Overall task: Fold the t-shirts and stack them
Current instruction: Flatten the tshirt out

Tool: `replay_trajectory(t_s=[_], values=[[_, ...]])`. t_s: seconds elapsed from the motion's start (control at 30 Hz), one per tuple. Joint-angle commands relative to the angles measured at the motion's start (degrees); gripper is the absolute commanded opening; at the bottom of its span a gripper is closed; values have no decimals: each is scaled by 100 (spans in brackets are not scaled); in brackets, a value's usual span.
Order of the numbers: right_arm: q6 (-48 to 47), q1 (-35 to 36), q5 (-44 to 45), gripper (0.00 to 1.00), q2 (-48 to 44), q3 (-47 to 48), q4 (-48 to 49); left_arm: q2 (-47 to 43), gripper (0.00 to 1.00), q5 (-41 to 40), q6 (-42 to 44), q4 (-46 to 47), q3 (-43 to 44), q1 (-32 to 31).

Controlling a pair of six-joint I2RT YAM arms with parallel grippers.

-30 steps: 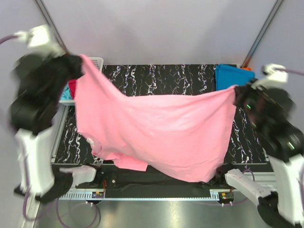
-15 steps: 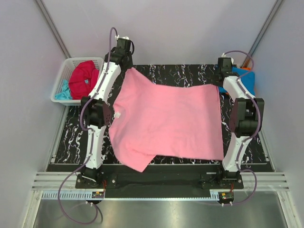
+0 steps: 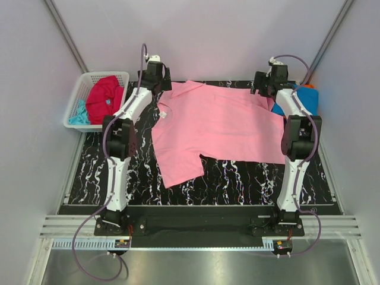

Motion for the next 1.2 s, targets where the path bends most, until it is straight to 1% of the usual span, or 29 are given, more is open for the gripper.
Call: replay_trajectory(t_s=[0.0,0.07,0.17,0.2,0.27,0.3,0.33,0.37,0.43,0.47,0.53,0.57,0.6,0.67,0.7,0.73,0.8,0.9,1.07,1.17], values=[[-81,-28,-133,89,-692,-47,264,-942,99,-445,-144,1013,-993,-6],[-107,-28,-28,91,-877,-215,282,-1435,99,-401,-197,1093,-1321,-15],[-108,-28,322,92,-1246,-514,282,-2059,99,2,-294,883,-1796,-76],[-142,-28,376,92,-1412,-610,265,-2174,99,369,-259,830,-1988,-146],[-108,-28,953,94,-1589,-699,160,-2515,99,478,-189,602,-2165,-356],[-81,-28,1044,95,-1729,-708,81,-2596,99,530,-180,506,-2271,-419],[-64,-28,1045,95,-1791,-708,-33,-2631,99,609,-206,200,-2280,-480],[32,-28,845,95,-1836,-708,-295,-2667,99,636,-389,58,-2272,-551],[147,-19,440,94,-1915,-725,-578,-2658,99,732,-618,-337,-2263,-578],[321,-2,160,94,-1933,-778,-797,-2641,99,793,-897,-470,-2263,-578],[419,51,-105,93,-2073,-1207,-878,-2544,98,838,-1198,-855,-2272,-586],[585,68,-359,93,-2143,-1409,-869,-2509,96,882,-1478,-962,-2298,-586],[665,86,-466,93,-2231,-1794,-869,-2404,96,1013,-1593,-1041,-2402,-595],[841,95,-729,92,-2284,-2183,-852,-2290,94,1154,-1909,-1217,-2526,-630],[885,104,-757,92,-2258,-2524,-834,-2159,93,1189,-1963,-1270,-2666,-674],[921,321,-748,92,-2258,-2675,-808,-2088,93,1172,-1990,-1306,-2702,-718],[930,393,-696,91,-2170,-3008,-817,-1956,93,1024,-2008,-1480,-2720,-885],[938,473,-713,90,-2109,-3291,-782,-1797,93,883,-2008,-1622,-2694,-1078],[1044,534,-783,89,-1986,-3441,-773,-1403,93,654,-2016,-1868,-2659,-1263],[1035,578,-608,89,-1907,-3459,-825,-1191,93,391,-2078,-2193,-2623,-1333]])
